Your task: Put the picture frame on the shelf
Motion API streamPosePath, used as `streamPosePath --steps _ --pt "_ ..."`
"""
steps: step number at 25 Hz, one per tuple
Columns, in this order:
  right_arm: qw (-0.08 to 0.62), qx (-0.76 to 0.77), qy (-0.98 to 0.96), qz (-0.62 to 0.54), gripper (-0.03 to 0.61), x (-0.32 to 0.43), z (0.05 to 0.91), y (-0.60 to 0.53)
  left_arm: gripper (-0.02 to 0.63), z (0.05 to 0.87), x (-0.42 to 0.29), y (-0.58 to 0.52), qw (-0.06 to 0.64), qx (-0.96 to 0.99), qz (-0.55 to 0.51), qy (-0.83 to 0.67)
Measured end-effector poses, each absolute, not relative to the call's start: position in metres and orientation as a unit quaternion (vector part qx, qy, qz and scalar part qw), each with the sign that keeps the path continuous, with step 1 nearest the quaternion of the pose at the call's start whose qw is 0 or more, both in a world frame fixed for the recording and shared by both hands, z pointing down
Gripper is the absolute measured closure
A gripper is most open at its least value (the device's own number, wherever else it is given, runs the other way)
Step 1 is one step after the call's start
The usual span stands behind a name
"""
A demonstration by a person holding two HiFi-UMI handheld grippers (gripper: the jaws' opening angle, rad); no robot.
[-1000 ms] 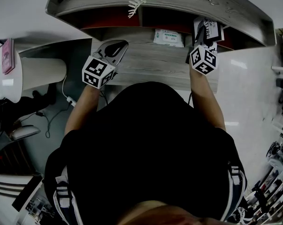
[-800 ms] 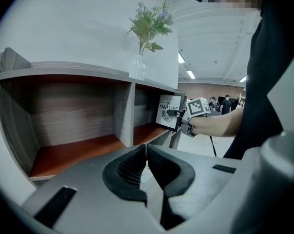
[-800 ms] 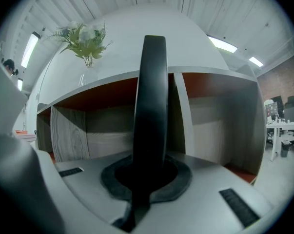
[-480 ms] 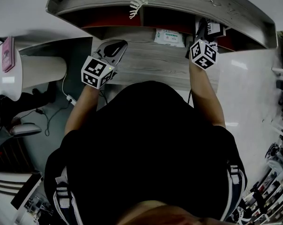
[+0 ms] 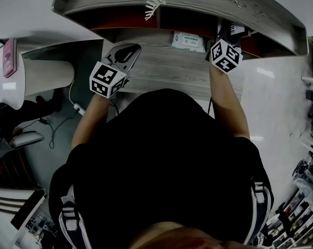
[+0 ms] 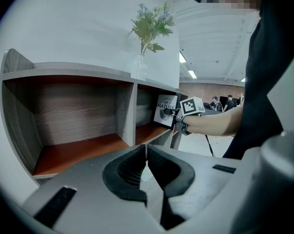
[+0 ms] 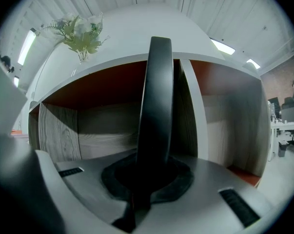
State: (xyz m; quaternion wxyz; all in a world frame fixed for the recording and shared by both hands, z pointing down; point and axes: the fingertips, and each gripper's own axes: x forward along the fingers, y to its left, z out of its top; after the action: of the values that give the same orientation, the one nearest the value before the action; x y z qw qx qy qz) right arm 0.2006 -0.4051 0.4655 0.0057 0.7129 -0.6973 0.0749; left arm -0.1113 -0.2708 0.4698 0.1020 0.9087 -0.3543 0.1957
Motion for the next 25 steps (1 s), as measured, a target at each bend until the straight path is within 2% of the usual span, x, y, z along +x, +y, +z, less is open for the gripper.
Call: streamPosePath --steps 16,25 --pt "0.025 0.701 -0.707 0.084 0.551 0.196 0.475 -0.410 0.584 0.470 -0.109 -0.266 0.101 0.910 0.198 -0.350" --pt "0.020 0.695 -0.711 0.107 0.468 0.193 0.483 -0.405 0.584 0.473 -0.105 -0.266 0.103 0.912 0.199 -0.344"
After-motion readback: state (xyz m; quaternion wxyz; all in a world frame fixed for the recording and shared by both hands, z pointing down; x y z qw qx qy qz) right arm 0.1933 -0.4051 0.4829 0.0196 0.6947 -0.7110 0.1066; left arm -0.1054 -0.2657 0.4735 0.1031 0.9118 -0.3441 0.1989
